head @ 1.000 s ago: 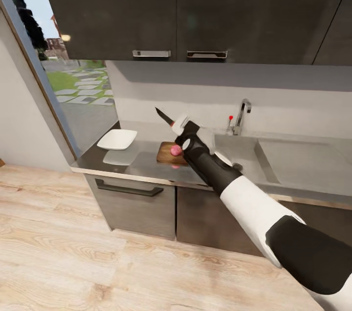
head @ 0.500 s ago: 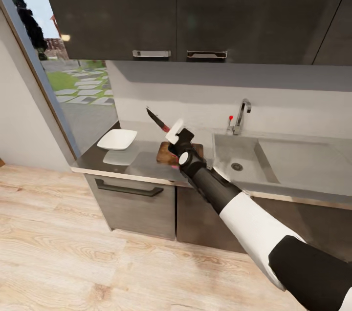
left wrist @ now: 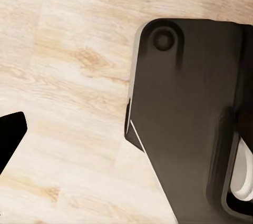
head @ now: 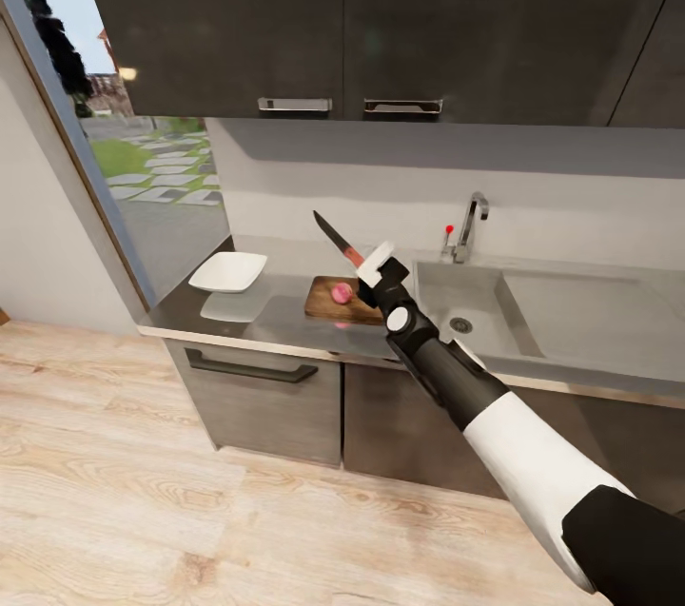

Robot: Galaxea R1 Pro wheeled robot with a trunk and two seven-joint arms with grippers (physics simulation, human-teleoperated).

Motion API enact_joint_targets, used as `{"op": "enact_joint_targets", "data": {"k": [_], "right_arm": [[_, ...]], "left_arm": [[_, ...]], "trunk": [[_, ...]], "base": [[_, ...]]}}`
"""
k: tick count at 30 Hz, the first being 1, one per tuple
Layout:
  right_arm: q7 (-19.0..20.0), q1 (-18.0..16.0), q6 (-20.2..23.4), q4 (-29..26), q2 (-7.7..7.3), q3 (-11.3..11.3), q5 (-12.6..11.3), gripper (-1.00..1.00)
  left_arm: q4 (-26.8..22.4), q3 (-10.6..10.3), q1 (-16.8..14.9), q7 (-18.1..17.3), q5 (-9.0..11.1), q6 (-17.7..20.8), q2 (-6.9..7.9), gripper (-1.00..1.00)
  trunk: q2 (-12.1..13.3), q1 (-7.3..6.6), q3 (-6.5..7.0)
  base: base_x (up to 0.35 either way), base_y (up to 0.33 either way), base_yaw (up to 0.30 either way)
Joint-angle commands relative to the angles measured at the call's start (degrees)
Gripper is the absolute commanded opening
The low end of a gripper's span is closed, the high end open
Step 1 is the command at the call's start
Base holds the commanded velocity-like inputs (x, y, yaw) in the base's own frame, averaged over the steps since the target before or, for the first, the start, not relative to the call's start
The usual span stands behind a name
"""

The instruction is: In the kitchen, take the Vidalia onion out of the sink, dice it on the chopping board with the paring knife, put the diced onion into the bowl on the countertop, then place both the paring knife and the chopping board into the sink.

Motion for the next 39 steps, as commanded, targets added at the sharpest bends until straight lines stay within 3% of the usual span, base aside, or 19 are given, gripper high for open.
{"op": "enact_joint_targets", "data": {"k": [1,10,15,17,19,36,39], "right_arm": [[-0.2,-0.1,0.4,-0.1,-0.04,0.2,0.3,-1.0],[-0.4,0.0,0.9,0.1,-0.24,0.2,0.9,-1.0],[-0.5,0.2,1.7,0.8,-0.25,0.3,5.3,-1.0],[-0.5,0.9,3.6,1.0,-0.16,0.4,8.1,-1.0],[-0.5,1.5,4.7,1.0,-0.12,0.5,9.3,-1.0],[-0.7,4.2,5.7,2.1,-0.12,0.6,10.3,-1.0],[-0.7,4.3,7.6,2.5,-0.12,0.6,10.3,-1.0]], "left_arm": [[0.0,-0.5,0.0,0.5,0.4,-0.1,0.08,1.0],[1.3,-0.5,0.0,0.7,0.5,0.0,0.02,1.0],[1.8,-0.5,0.0,0.6,0.5,0.1,-0.02,1.0],[2.0,-0.5,0.0,0.6,0.6,0.1,-0.03,1.0],[2.1,-0.5,0.0,0.6,0.6,0.1,-0.03,1.0],[2.1,-0.5,0.0,0.6,0.6,0.2,-0.04,1.0],[2.1,-0.5,0.0,0.6,0.6,0.2,-0.06,1.0]], "trunk": [[-0.1,0.04,-0.11],[-0.1,0.04,-0.11],[-0.1,0.04,-0.11],[-0.1,0.04,-0.11],[-0.1,0.04,-0.11],[-0.1,0.04,-0.11],[-0.1,0.04,-0.11]], "base": [[0.0,0.0,0.0],[0.0,0.0,0.0],[0.022,0.0,0.0],[0.155,0.014,0.0],[0.219,0.114,0.0],[0.119,0.063,0.0],[0.001,0.0,0.0]]}}
